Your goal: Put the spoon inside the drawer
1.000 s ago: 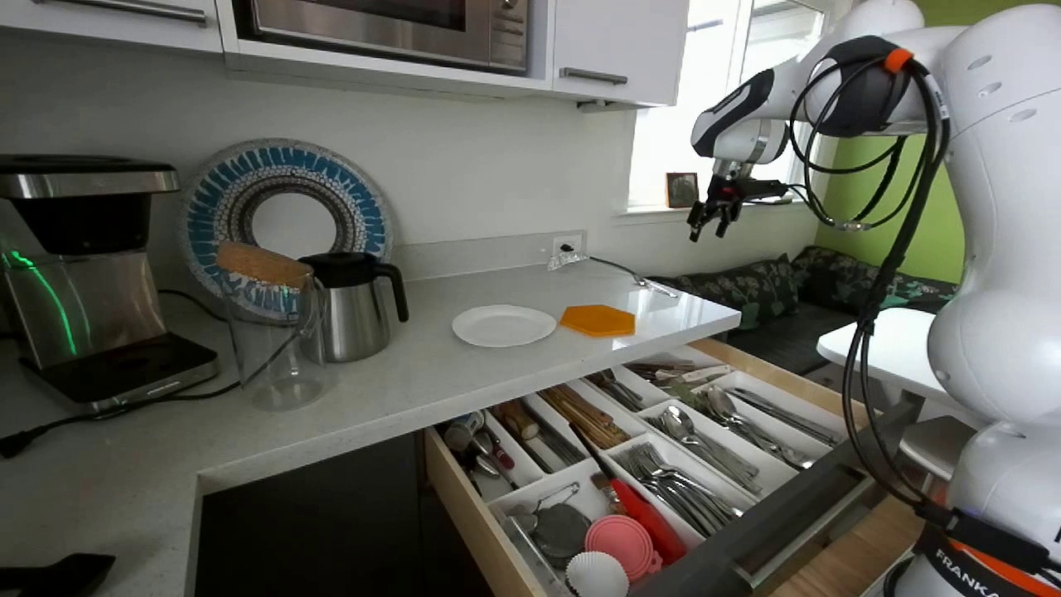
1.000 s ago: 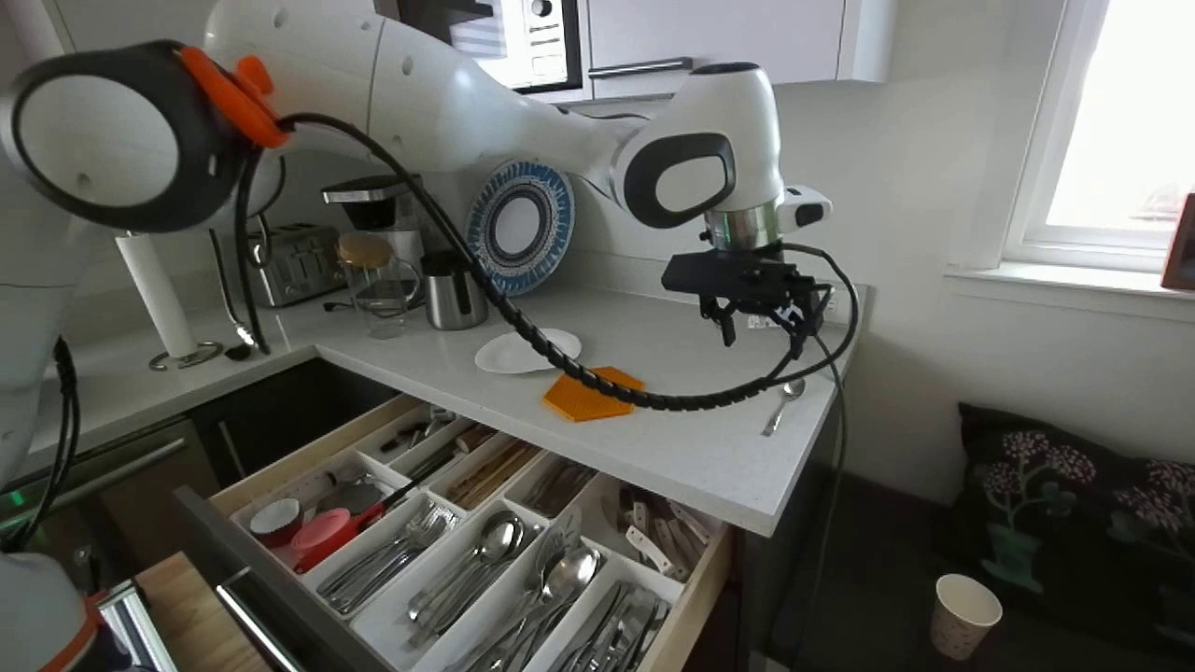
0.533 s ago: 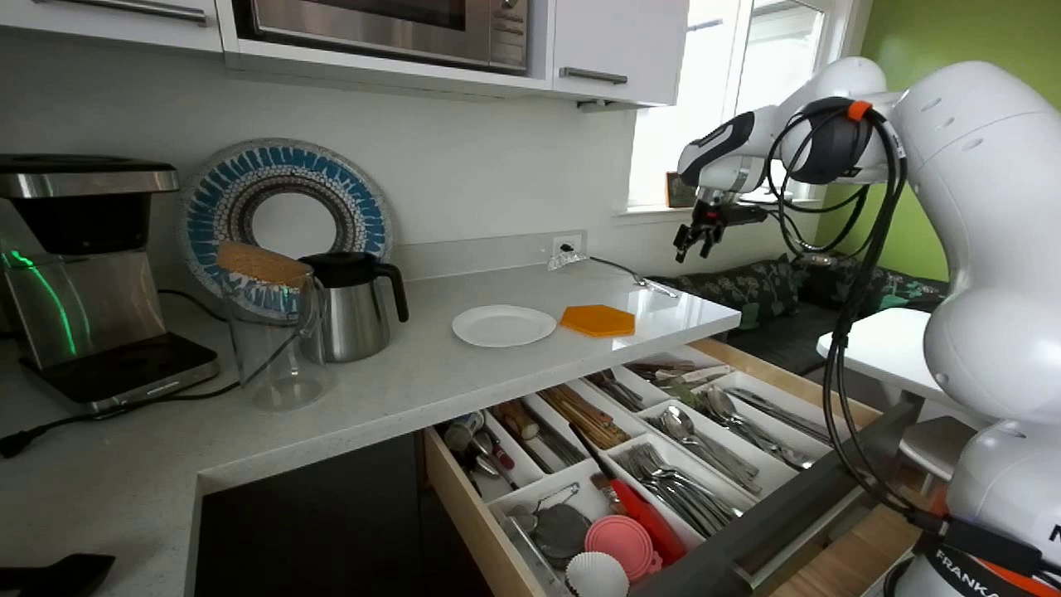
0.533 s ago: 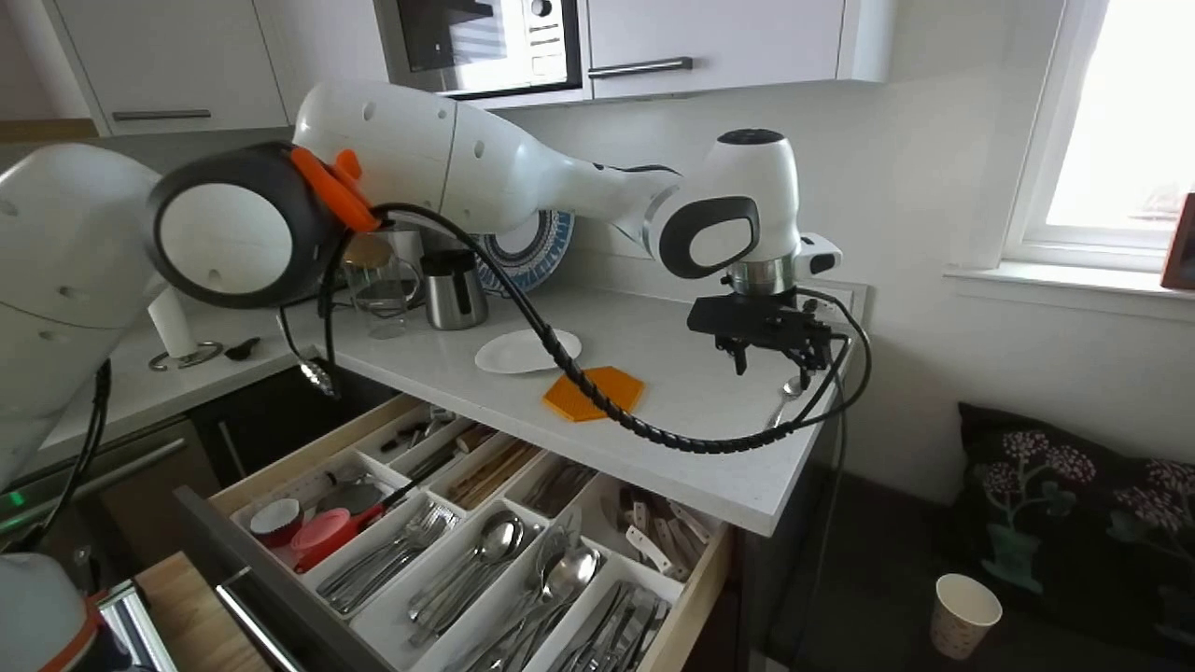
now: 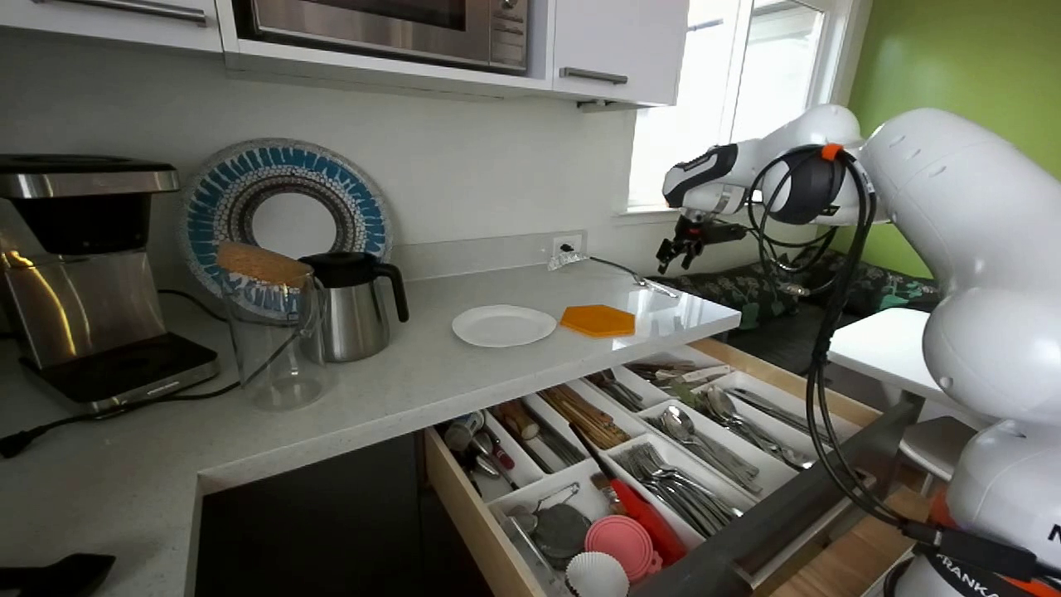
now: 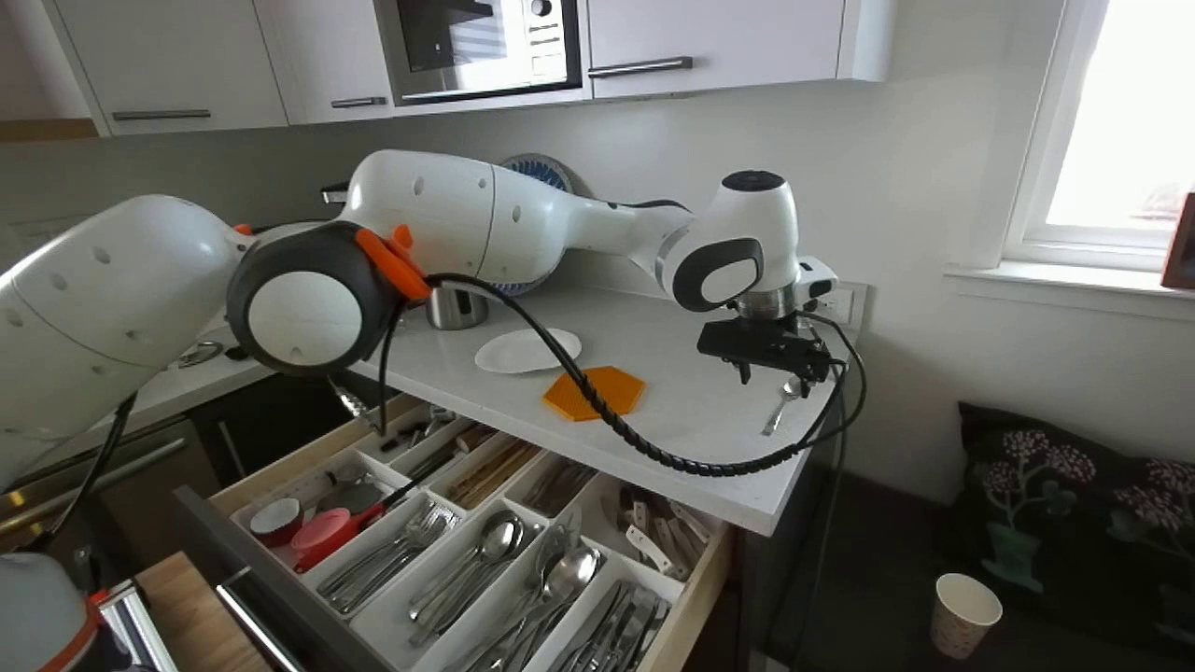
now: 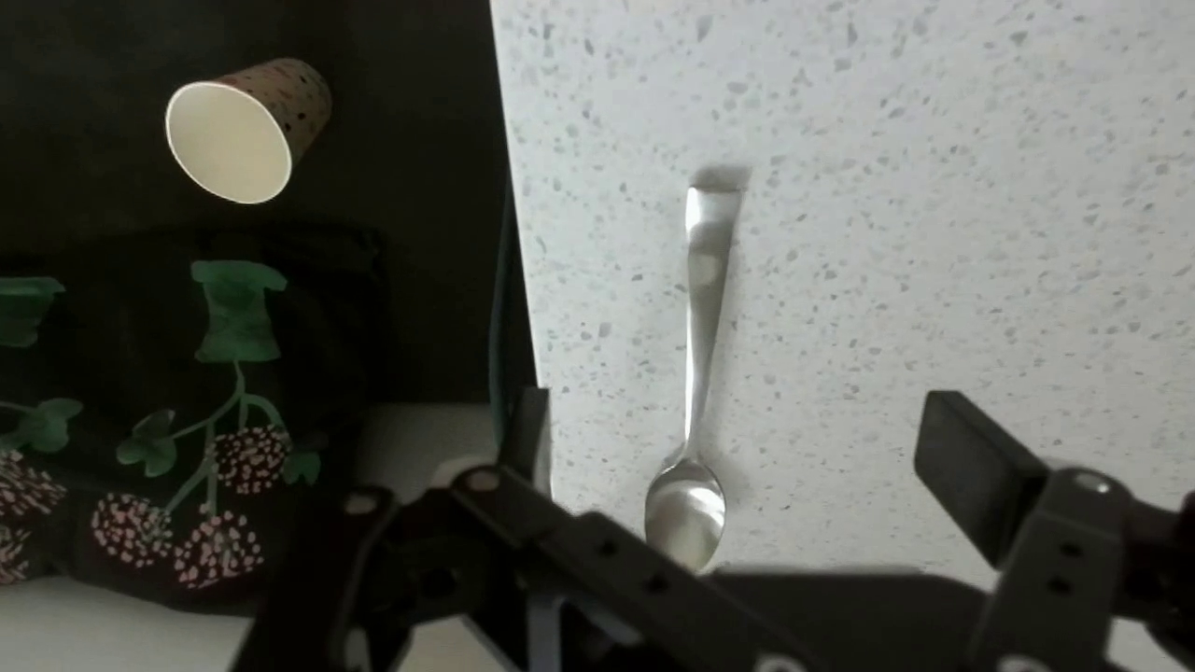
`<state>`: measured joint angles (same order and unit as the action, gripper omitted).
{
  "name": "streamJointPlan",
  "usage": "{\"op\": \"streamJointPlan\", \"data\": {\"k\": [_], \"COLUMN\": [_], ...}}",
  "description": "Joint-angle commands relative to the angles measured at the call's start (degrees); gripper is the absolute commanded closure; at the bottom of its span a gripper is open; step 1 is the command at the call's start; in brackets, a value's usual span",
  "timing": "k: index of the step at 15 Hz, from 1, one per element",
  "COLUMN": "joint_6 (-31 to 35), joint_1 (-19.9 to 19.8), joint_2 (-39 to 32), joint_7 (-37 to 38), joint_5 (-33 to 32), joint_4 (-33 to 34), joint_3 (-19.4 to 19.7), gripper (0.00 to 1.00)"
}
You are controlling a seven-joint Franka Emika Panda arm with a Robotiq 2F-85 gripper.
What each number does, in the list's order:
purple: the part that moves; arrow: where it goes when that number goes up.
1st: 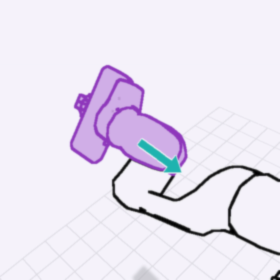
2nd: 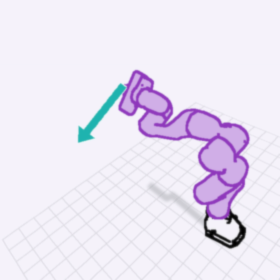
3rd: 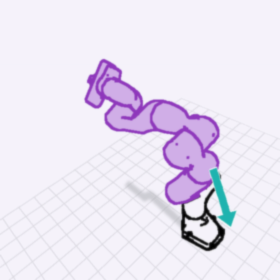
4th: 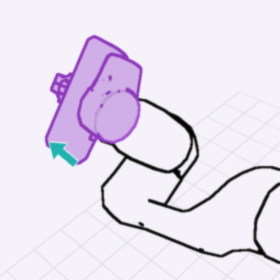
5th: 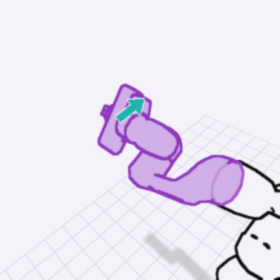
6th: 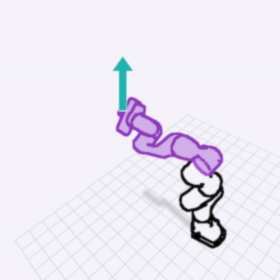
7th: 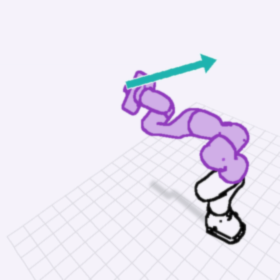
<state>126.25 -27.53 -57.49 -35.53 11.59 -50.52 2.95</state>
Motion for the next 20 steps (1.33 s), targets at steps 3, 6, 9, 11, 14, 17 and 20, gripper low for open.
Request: {"op": "streamJointPlan", "data": {"k": [3, 6, 9, 11, 14, 17, 20], "joint_6": [-0.1, 1.7, 1.6, 1.5, 3.1, 4.6, 6.4], "joint_1": [-1.4, -0.5, -0.6, -0.6, -1.0, -1.2, -1.5], "joint_2": [-6.4, -4.8, -5.1, -5.1, -6.8, -8.2, -9.2], "joint_7": [-2.8, -1.2, -1.6, -1.6, -3.7, -5.5, -7.8], "joint_5": [1.4, 0.7, 0.7, 0.7, 0.9, 1.3, 1.8], "joint_4": [7.7, 4.7, 5.4, 5.5, 6.7, 7.4, 7.8], "joint_3": [-1.9, -0.9, -1.1, -1.1, -1.8, -2.4, -3.8], "gripper": [0.00, 0.00, 0.00, 0.00, 0.00, 0.00, 0.00]}}
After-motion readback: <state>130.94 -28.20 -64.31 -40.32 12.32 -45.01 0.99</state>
